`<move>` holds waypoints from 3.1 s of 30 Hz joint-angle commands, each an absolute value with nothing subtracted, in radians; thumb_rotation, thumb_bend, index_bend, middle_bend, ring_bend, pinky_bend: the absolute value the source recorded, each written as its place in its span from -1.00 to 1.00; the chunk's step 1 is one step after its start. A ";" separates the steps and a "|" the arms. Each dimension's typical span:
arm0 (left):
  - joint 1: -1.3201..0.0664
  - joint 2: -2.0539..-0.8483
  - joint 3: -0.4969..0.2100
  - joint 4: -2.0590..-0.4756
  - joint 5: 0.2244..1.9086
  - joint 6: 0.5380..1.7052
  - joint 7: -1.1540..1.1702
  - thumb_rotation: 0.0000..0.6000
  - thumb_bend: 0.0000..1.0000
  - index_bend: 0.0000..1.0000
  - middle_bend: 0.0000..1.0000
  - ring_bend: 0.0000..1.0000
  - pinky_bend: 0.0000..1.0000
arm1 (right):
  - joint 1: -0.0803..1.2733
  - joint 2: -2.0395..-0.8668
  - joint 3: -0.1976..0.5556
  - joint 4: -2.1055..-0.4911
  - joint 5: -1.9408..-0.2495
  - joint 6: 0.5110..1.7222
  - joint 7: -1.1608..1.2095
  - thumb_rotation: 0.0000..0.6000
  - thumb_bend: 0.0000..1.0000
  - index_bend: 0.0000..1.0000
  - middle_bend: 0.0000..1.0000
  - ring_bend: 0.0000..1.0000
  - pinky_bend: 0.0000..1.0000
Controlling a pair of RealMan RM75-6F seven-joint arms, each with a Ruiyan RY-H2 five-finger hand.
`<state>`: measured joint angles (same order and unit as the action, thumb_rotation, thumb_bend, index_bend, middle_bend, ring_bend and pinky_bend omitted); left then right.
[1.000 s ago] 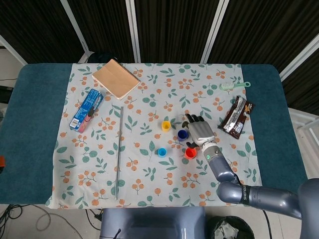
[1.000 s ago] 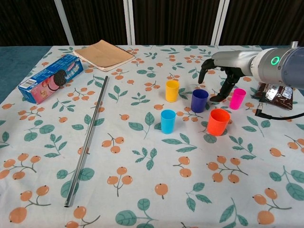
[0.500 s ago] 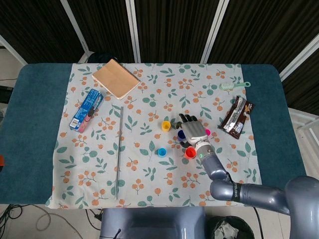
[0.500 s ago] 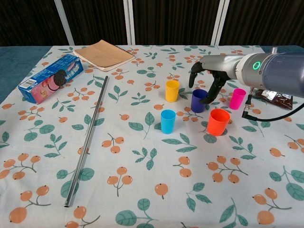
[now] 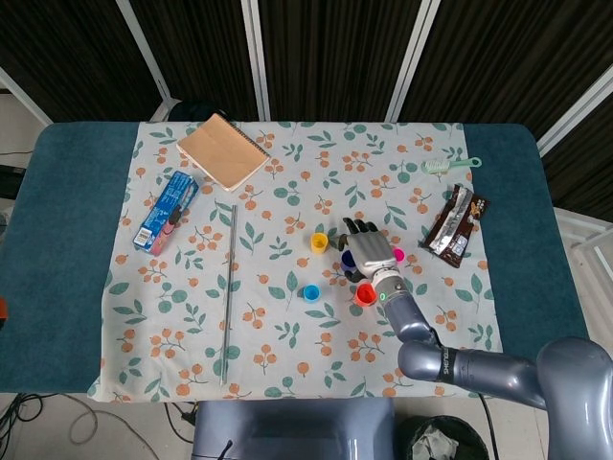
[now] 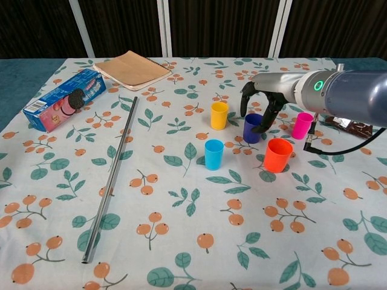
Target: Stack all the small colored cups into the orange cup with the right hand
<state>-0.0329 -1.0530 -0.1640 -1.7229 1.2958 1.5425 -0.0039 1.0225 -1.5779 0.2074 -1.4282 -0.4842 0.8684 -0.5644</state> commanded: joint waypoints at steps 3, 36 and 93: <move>-0.033 -1.053 -0.164 -1.723 1.296 1.542 -0.003 1.00 -0.17 -0.67 -0.93 -0.98 -0.79 | 1.026 -1.582 0.206 -1.415 -0.479 0.863 -0.563 1.00 -0.27 -0.22 -1.00 -0.93 -0.81; -0.035 -1.051 -0.165 -1.724 1.289 1.535 -0.004 1.00 -0.17 -0.67 -0.93 -0.98 -0.79 | 1.036 -1.540 0.221 -1.448 -0.492 0.876 -0.560 1.00 -0.22 -0.04 -1.00 -0.89 -0.77; -0.033 -1.055 -0.161 -1.729 1.293 1.543 0.012 1.00 -0.17 -0.67 -0.93 -0.98 -0.79 | 0.873 -1.281 0.080 -1.842 -0.786 0.966 -0.494 1.00 -0.22 -0.01 -1.00 -0.89 -0.76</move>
<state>-0.0332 -1.0548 -0.1613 -1.7292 1.2934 1.5433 0.0119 0.8741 -1.2793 0.0806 -1.8440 -0.7849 0.9678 -0.4958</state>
